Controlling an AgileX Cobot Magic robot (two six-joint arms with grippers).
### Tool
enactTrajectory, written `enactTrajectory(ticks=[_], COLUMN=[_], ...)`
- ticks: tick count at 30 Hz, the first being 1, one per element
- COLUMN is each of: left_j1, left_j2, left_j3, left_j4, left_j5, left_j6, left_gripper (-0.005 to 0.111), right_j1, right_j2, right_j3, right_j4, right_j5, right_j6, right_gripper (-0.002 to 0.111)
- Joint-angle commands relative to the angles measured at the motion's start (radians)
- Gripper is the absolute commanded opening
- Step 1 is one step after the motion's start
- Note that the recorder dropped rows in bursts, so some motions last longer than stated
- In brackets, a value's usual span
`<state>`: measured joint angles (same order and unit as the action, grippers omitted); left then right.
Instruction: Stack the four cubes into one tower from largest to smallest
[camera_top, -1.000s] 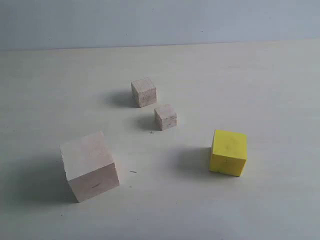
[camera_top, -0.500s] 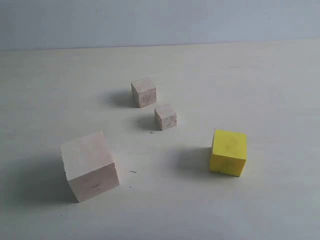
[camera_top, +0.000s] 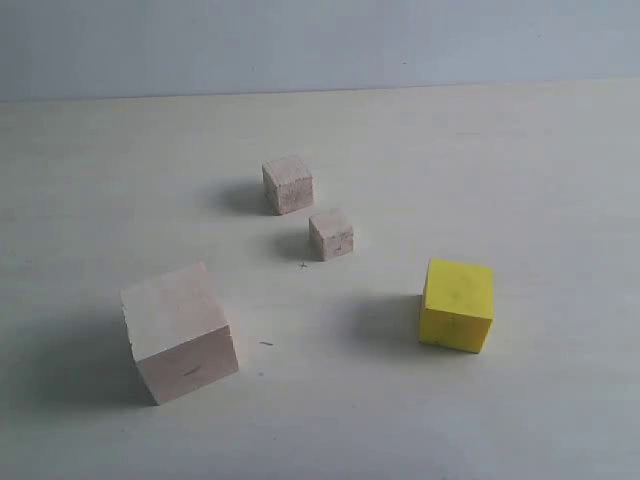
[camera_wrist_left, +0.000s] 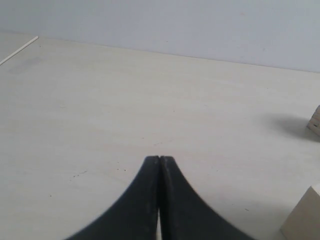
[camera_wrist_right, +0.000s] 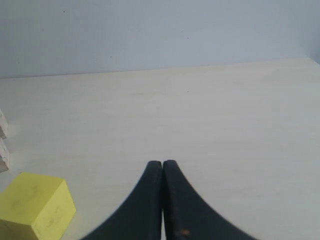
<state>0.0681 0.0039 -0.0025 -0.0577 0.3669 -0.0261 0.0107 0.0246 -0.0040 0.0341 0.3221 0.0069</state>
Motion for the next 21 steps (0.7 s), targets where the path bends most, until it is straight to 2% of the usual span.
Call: enactTrajectory(ticks=[1, 13, 15, 19, 21], left_j1=[0.001, 0.001, 0.001, 0.001, 0.001], left_j2=[-0.004, -0.004, -0.004, -0.004, -0.004], left_j3=[0.003, 0.003, 0.003, 0.003, 0.003], left_j4=[-0.009, -0.009, -0.009, -0.009, -0.009], left_j5=[-0.006, -0.006, -0.006, -0.006, -0.006], left_j6=[-0.008, -0.008, -0.008, -0.008, -0.008], left_gripper=[0.0, 0.0, 0.0, 0.0, 0.0], right_j1=[0.002, 0.002, 0.002, 0.002, 0.002], right_j2=[0.006, 0.006, 0.006, 0.006, 0.006], right_j3=[0.004, 0.004, 0.004, 0.004, 0.004], right_j4=[0.004, -0.034, -0.034, -0.008, -0.008], right_j5=[-0.017, -0.027, -0.103, -0.377, -0.426], right_j6=[-0.007, -0.007, -0.007, -0.007, -0.007], right_gripper=[0.0, 0.0, 0.0, 0.0, 0.0])
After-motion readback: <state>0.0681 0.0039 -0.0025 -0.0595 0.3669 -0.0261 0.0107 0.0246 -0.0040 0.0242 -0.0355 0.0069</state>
